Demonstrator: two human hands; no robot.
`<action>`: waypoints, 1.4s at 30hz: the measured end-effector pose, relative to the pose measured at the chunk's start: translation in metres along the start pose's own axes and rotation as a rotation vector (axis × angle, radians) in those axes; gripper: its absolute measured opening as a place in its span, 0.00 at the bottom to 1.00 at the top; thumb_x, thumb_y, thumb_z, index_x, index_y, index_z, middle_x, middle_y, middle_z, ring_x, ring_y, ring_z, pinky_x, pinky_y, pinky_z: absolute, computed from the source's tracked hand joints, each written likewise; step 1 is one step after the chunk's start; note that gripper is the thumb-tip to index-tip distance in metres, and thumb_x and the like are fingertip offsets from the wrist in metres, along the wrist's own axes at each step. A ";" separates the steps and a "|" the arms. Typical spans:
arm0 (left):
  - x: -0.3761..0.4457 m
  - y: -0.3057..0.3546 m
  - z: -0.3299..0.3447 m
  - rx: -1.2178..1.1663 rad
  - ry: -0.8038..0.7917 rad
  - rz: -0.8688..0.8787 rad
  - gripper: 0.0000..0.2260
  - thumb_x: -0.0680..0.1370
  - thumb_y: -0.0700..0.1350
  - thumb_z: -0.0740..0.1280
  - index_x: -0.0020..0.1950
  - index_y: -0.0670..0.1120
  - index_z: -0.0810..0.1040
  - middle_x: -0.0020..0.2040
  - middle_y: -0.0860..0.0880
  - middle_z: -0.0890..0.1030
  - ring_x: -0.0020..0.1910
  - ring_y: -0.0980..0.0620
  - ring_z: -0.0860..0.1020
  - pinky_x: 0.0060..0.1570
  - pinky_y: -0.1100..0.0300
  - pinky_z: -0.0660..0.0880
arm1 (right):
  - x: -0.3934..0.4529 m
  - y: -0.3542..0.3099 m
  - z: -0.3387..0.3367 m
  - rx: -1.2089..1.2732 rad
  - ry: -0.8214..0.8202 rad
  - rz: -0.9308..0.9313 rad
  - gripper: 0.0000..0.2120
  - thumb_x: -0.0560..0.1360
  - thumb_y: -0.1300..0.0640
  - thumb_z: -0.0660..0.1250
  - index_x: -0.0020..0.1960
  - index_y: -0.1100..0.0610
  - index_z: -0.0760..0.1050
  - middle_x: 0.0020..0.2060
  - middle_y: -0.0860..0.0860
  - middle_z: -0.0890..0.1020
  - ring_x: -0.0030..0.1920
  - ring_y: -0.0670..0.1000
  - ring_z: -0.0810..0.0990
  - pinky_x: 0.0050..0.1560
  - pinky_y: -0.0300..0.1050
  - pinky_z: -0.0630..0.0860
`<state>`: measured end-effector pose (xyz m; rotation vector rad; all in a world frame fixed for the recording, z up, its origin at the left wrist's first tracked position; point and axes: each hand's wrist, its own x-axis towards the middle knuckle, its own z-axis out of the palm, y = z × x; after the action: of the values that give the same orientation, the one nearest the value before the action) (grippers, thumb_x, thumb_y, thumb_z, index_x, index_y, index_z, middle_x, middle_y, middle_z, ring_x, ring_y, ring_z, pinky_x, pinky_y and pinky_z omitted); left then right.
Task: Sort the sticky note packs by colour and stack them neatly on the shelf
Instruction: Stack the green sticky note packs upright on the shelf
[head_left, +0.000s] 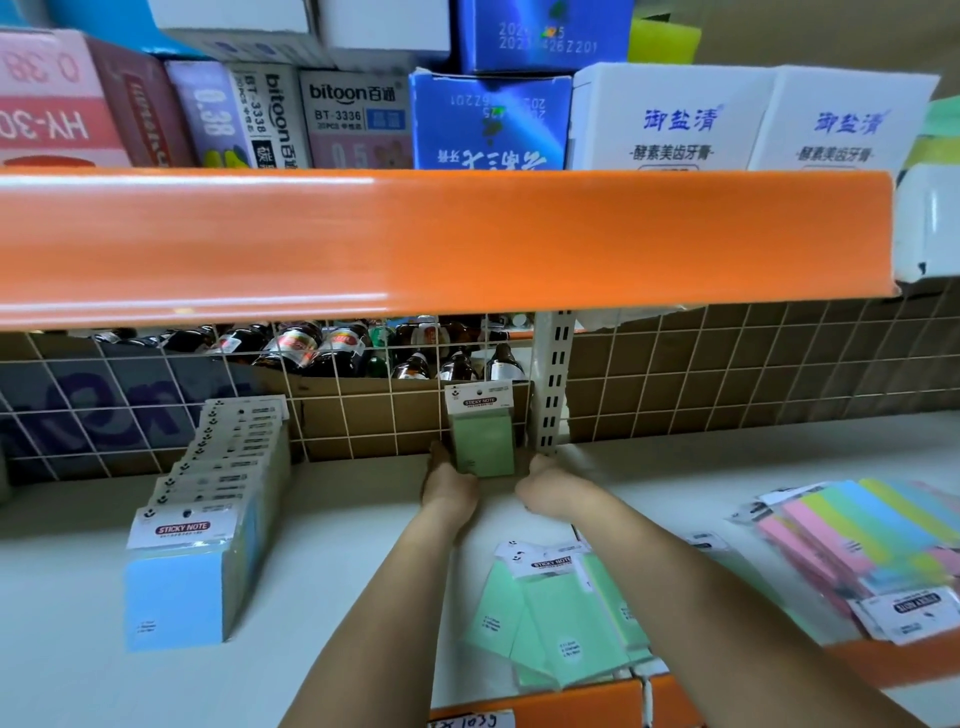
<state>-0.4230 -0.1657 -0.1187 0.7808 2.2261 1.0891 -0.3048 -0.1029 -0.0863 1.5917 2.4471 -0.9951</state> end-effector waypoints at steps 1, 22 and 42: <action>-0.002 0.000 -0.002 -0.009 -0.008 -0.002 0.35 0.77 0.38 0.59 0.79 0.49 0.44 0.73 0.42 0.67 0.67 0.39 0.71 0.64 0.53 0.70 | 0.001 0.002 -0.001 -0.036 0.013 -0.006 0.03 0.78 0.63 0.56 0.51 0.59 0.65 0.36 0.52 0.69 0.35 0.49 0.70 0.32 0.41 0.67; -0.132 0.046 -0.007 0.375 -0.133 0.100 0.07 0.77 0.47 0.60 0.49 0.45 0.75 0.49 0.44 0.80 0.47 0.43 0.77 0.43 0.58 0.72 | -0.096 0.043 -0.069 -0.163 -0.039 0.024 0.11 0.78 0.54 0.61 0.46 0.61 0.75 0.37 0.54 0.75 0.37 0.52 0.74 0.32 0.40 0.68; -0.166 0.048 0.019 0.033 -0.218 -0.135 0.05 0.74 0.40 0.66 0.42 0.41 0.71 0.42 0.42 0.77 0.35 0.47 0.75 0.30 0.60 0.71 | -0.115 0.064 -0.056 0.153 -0.099 0.177 0.17 0.72 0.52 0.72 0.40 0.54 0.63 0.26 0.50 0.61 0.25 0.49 0.60 0.27 0.40 0.64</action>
<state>-0.2833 -0.2469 -0.0545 0.7145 2.0842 0.8623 -0.1810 -0.1476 -0.0292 1.7221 2.1696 -1.2231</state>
